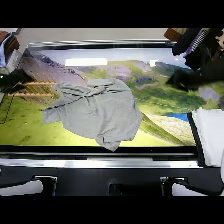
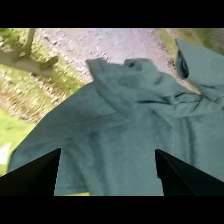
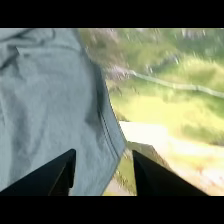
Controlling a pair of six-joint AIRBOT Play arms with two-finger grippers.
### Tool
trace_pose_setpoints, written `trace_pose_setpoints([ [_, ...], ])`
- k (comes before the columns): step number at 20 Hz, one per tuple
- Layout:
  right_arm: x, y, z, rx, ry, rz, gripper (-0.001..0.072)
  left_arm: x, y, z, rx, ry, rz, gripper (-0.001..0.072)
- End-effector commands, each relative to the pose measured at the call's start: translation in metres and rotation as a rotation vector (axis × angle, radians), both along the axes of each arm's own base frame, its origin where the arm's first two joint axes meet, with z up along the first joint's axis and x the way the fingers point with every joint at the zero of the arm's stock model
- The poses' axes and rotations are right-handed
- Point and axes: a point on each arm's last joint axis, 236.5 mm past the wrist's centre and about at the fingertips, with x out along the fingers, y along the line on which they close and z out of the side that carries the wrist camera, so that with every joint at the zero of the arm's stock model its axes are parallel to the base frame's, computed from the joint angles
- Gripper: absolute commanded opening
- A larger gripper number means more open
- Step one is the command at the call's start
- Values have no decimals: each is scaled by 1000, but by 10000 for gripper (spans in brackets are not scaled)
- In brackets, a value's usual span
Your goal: Fold the clothes and pants, and hang the long-sleeved shirts on hangers.
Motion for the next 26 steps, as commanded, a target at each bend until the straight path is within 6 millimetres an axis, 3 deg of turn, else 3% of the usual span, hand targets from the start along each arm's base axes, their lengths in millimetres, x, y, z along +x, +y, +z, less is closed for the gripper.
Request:
trace_pose_setpoints([
  [1,-109,26,-64,122,211,7,522,-65,17,-23,-35,71,97,691],
  [3,-158,70,-99,250,313,13,537,-101,11,-56,-69,138,139,691],
  [4,-174,87,-112,290,339,11,537,-116,5,-72,-86,174,148,691],
  [8,-205,129,-161,273,395,-15,536,-149,-13,-106,-129,263,152,691],
  [13,-184,147,-175,220,326,-117,531,-151,-13,-110,-132,269,154,691],
  [16,-185,153,-199,215,394,-154,526,-149,-11,-110,-126,260,157,691],
  [19,-182,173,-214,238,406,-171,348,-144,-7,-109,-115,241,170,691],
  [21,-168,168,-215,234,364,-222,295,-140,-4,-109,-106,225,179,691],
  [22,-162,165,-216,232,345,-247,219,-137,-1,-109,-94,209,177,691],
  [25,-149,161,-212,230,303,-275,141,-128,6,-115,-78,190,192,691],
  [26,-147,162,-210,233,298,-275,54,-126,9,-120,-78,194,198,691],
])
